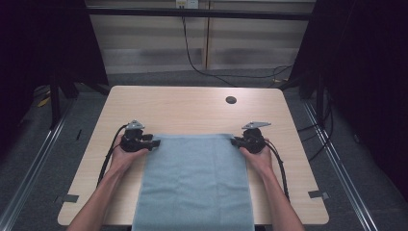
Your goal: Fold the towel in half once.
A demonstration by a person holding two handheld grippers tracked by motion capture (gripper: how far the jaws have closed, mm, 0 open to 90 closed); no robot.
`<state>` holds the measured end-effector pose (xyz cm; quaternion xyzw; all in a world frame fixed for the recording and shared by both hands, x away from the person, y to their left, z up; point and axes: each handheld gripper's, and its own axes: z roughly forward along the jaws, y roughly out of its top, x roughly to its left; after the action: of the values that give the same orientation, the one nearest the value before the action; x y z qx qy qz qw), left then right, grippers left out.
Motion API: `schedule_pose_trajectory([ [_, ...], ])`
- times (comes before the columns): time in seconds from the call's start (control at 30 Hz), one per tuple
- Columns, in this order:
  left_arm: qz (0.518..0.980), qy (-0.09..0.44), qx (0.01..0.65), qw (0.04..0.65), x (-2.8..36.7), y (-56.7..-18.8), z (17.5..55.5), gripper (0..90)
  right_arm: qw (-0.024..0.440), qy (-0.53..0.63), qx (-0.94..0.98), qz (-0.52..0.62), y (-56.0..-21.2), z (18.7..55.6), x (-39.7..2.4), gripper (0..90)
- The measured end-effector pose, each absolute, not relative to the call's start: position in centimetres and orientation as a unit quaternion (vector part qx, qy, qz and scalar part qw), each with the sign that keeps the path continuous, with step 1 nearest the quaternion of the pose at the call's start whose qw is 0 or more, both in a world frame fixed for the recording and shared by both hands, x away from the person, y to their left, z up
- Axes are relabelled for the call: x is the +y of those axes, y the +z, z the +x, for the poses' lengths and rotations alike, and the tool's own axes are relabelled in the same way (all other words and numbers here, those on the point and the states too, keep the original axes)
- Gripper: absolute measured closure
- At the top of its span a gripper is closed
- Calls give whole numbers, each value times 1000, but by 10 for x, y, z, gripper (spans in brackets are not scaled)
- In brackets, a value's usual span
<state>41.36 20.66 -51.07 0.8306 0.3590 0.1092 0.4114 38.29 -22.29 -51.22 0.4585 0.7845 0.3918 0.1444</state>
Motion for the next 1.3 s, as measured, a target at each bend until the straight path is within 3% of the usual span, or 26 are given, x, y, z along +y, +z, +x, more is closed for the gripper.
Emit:
schedule_pose_trajectory([
  [0.1, 839, 127, 347, 400, 202, -510, 410, 627, 144, 394, 782, 461, -512, 381, -222, 825],
  [0.2, 827, 99, 366, 415, 205, -511, 411, 766, 140, 394, 782, 462, -512, 380, -222, 825],
  [0.3, 820, 92, 378, 419, 207, -511, 408, 841, 133, 393, 785, 460, -512, 378, -220, 831],
  [0.5, 808, 52, 386, 442, 212, -511, 405, 850, 117, 397, 787, 458, -507, 376, -222, 845],
  [0.7, 779, 36, 382, 496, 222, -490, 399, 851, 120, 447, 763, 452, -479, 369, -233, 848],
  [1.0, 748, 58, 359, 556, 227, -433, 401, 852, 146, 484, 744, 436, -424, 373, -239, 856],
  [1.3, 744, 97, 341, 567, 226, -374, 418, 853, 176, 505, 735, 417, -361, 388, -244, 858],
])
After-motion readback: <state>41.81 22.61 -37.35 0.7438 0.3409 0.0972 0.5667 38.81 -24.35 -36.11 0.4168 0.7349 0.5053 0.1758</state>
